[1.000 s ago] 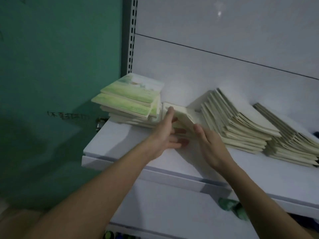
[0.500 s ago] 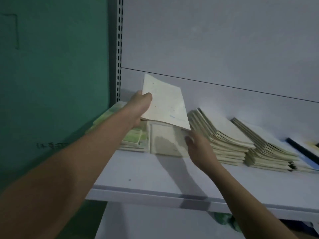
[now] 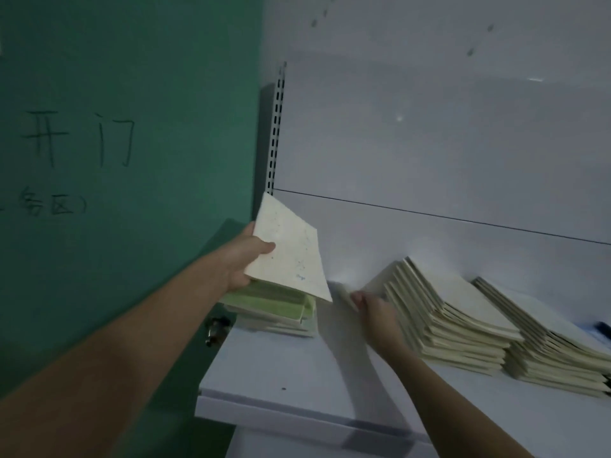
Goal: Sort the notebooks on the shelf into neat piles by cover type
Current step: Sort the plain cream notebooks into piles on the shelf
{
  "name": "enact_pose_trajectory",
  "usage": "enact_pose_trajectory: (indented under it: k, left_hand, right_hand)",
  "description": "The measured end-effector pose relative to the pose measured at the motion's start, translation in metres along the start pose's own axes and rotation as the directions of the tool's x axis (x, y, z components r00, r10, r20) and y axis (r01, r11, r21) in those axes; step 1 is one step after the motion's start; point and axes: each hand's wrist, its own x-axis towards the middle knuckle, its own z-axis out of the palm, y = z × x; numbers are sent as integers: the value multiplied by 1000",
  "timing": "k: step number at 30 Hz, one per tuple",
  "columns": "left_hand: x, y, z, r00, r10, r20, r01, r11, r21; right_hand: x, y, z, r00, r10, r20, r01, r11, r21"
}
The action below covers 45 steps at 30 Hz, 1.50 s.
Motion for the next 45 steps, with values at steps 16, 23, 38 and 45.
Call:
enact_pose_trajectory:
  k: [16, 23, 38, 45]
  left_hand:
    - [13, -10, 88, 992, -52, 113, 79, 968, -240]
    - [26, -32, 114, 993, 46, 105, 2, 910, -414]
    - [38, -55, 256, 988, 55, -145, -55, 998, 4]
    - [42, -82, 307, 975, 132, -179, -87, 967, 241]
  right_hand:
    - [-36, -88, -72, 867, -471, -160, 430, 871, -236]
    - [-27, -41, -117, 968, 132, -215, -121, 991, 63]
    - [11, 80, -182, 928, 357, -104, -325, 916, 236]
    - [21, 139, -191, 970, 242, 32, -242, 970, -7]
